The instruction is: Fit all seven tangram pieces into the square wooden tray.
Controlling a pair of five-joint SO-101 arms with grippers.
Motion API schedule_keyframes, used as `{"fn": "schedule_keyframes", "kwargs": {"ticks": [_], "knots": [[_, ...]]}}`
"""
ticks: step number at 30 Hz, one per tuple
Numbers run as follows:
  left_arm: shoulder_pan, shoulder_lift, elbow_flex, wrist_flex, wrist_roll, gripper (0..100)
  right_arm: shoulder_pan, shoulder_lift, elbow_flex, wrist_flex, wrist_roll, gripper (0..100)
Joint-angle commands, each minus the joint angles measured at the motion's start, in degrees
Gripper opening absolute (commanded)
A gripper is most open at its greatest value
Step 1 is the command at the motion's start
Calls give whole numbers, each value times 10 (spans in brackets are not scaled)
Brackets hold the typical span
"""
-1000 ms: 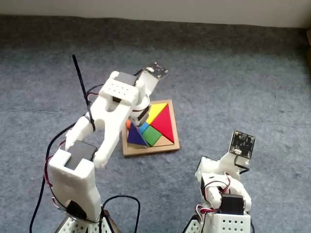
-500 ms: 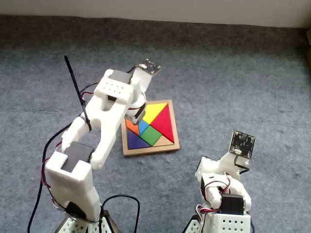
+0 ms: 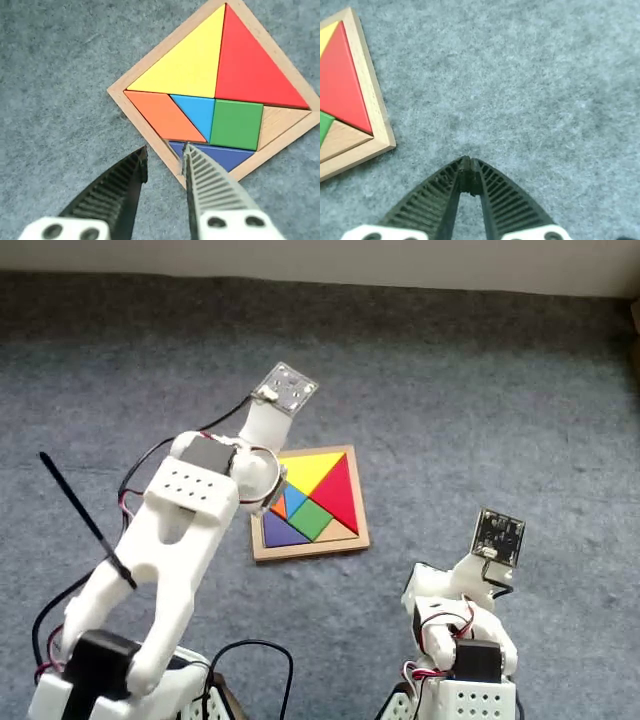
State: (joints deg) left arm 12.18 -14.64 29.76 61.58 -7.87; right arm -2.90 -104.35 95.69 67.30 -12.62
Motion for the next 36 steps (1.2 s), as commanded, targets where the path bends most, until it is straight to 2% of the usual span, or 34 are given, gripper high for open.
{"fn": "schedule_keyframes", "kwargs": {"ticks": [1, 5, 8, 9, 29, 36], "knots": [[7, -83, 68, -75, 54, 126, 7, -7, 82, -14, 5, 4], [9, -119, 117, -123, 74, 107, 7, -7, 82, -14, 5, 4], [9, -155, 152, -163, 71, 8, 7, -8, 82, -14, 5, 4], [8, -167, 163, -171, 71, 2, 7, -8, 82, -14, 5, 4], [7, -517, 356, -189, 72, 5, 7, -8, 82, -14, 5, 4], [-37, -636, 442, -188, 72, 7, 7, -8, 82, -14, 5, 4]]}}
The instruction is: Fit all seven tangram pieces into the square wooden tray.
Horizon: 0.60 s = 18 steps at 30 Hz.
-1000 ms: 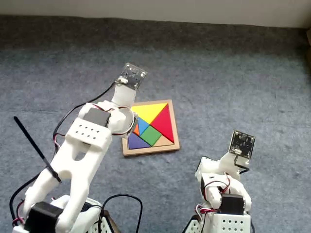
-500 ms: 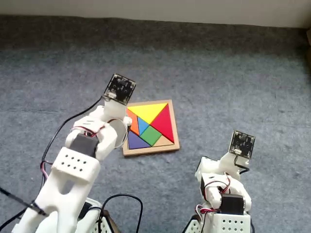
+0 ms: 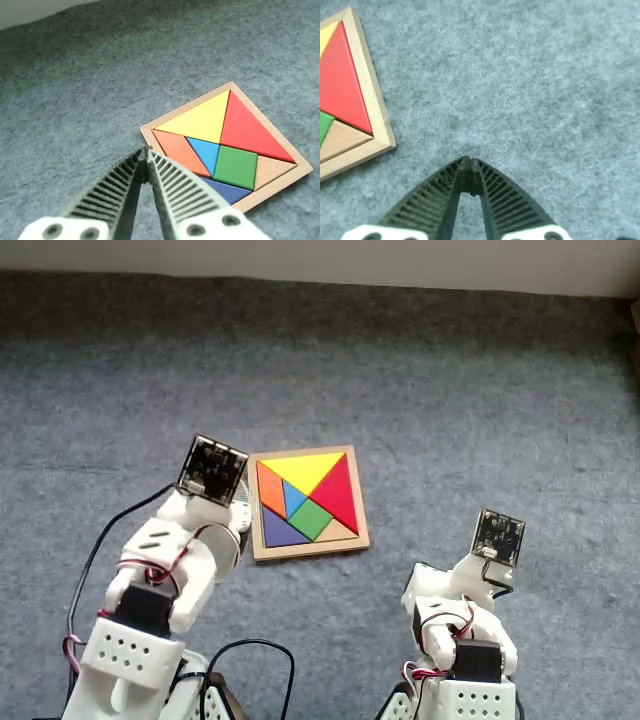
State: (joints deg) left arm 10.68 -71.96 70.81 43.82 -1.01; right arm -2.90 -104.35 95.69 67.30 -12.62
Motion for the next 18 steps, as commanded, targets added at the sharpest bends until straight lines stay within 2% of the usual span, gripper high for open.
{"fn": "schedule_keyframes", "kwargs": {"ticks": [1, 7, 12, 18], "knots": [[-26, -81, 48, -11, 4, 7, 7, -8, 82, -14, 5, 4], [-65, -214, 157, -11, 5, 7, 7, -8, 82, -13, 5, 4], [-145, -335, 267, -9, 3, 7, 7, -8, 82, -11, 5, 4], [-220, -306, 264, 23, 5, 7, 5, -8, 82, -10, 5, 4]]}}
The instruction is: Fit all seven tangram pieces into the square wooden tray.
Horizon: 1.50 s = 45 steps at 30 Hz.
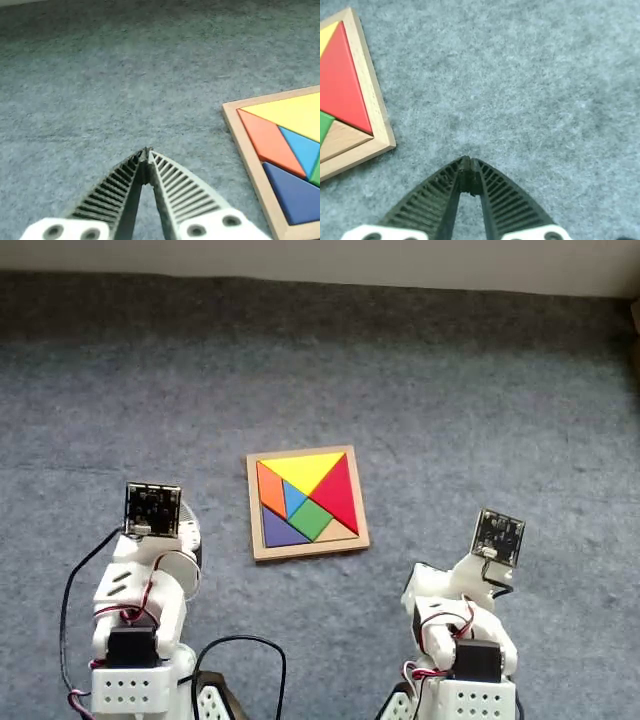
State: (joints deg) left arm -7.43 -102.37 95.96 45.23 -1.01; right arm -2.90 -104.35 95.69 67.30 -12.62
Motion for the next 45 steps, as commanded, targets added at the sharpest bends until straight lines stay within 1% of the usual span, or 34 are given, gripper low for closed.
{"fn": "schedule_keyframes", "kwargs": {"ticks": [1, 5, 11, 14, 17, 45], "knots": [[-45, -1, 13, 18, 4, 7, 4, -7, 82, -10, 5, 4], [-51, -1, 13, 86, 4, 7, 7, -7, 82, -5, 4, 4], [-51, -2, 13, 194, 3, 7, 7, -7, 82, 40, 5, 4], [-51, -2, 13, 259, 4, 7, 7, -7, 82, 43, 5, 4], [-51, -2, 13, 296, 5, 7, 7, -7, 82, 43, 5, 4], [-51, -3, 13, 297, 4, 7, 7, -7, 82, 43, 5, 4]]}}
